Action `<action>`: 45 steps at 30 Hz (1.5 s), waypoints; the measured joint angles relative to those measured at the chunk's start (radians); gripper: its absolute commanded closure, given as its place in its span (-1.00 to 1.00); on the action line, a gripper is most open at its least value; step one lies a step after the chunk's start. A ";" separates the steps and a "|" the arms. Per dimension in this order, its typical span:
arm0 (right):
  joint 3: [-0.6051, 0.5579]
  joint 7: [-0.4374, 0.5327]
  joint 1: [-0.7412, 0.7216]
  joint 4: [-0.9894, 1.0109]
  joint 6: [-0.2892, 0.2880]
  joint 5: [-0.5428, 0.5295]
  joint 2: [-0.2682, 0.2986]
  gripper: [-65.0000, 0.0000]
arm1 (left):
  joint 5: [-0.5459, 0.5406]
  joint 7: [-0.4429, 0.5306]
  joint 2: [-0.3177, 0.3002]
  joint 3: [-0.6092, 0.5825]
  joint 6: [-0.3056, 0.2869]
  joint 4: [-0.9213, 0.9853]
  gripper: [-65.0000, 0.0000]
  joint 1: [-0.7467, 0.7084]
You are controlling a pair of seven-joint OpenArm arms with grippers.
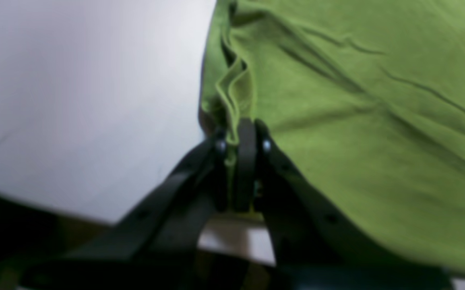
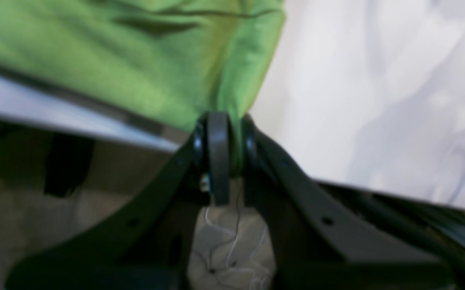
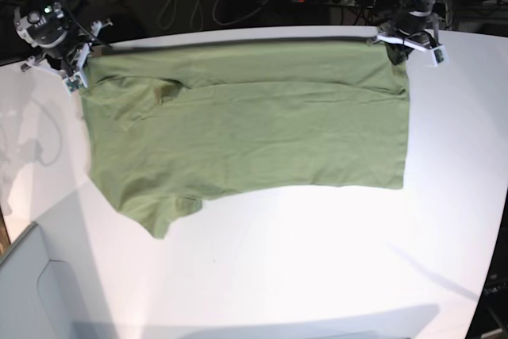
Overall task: Fold the T-shirt properly
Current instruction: 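Lower the folded edge and release both grippers, withdrawing toward the arms, then reach both open grippers down to the shirt's side edges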
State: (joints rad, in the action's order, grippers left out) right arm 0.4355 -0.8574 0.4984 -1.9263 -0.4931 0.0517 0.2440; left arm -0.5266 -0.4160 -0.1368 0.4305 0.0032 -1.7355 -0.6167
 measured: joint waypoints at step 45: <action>0.047 -0.017 -0.156 -0.136 0.000 0.016 -0.054 -0.27 | 0.016 -0.137 0.061 0.175 -0.003 -0.221 -0.24 0.051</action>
State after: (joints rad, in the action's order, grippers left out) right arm 0.4824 -0.8745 0.3428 -2.0621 -0.4931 0.0677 0.1898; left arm -0.5106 -0.5526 -0.0753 0.6060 0.0006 -1.9568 -0.5659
